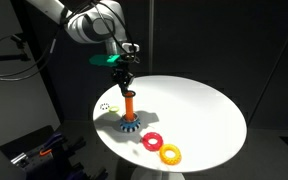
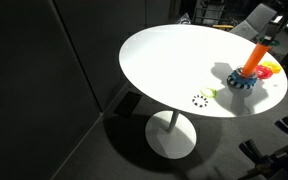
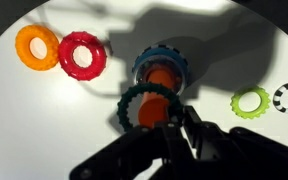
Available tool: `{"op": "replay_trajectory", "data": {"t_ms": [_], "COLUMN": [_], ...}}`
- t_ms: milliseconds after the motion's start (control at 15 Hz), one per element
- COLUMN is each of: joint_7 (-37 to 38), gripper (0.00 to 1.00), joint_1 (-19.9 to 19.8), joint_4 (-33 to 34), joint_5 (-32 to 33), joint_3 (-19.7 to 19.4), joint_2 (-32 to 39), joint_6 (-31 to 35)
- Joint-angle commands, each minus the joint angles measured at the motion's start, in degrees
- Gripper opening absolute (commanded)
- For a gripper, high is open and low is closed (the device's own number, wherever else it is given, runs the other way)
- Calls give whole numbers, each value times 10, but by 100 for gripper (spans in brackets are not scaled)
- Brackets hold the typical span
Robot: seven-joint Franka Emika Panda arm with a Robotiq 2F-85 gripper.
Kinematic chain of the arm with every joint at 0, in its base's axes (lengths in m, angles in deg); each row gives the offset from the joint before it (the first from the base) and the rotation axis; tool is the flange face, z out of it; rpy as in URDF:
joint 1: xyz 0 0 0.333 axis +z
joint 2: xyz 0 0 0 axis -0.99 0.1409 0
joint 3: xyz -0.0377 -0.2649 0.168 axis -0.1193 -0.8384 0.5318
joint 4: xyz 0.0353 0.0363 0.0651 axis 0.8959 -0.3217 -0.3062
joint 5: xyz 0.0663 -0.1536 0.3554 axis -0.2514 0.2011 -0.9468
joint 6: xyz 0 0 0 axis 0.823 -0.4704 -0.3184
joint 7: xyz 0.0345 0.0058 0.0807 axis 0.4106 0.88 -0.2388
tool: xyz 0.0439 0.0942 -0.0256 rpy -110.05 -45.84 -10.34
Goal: Place the dark green ring on the stack
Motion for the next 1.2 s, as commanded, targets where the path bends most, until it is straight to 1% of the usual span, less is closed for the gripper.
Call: {"op": "replay_trajectory", "data": {"t_ms": [0, 400, 1133], "joint_7": [-15, -11, -9], "gripper": [6, 6, 6], "joint_1": [-6, -6, -7], "joint_4": [-17, -20, -28], "joint_5": [-11, -8, -2], "joint_3": [4, 6, 7], "joint_2": [-16, -14, -24], "joint_6": [20, 30, 15]}}
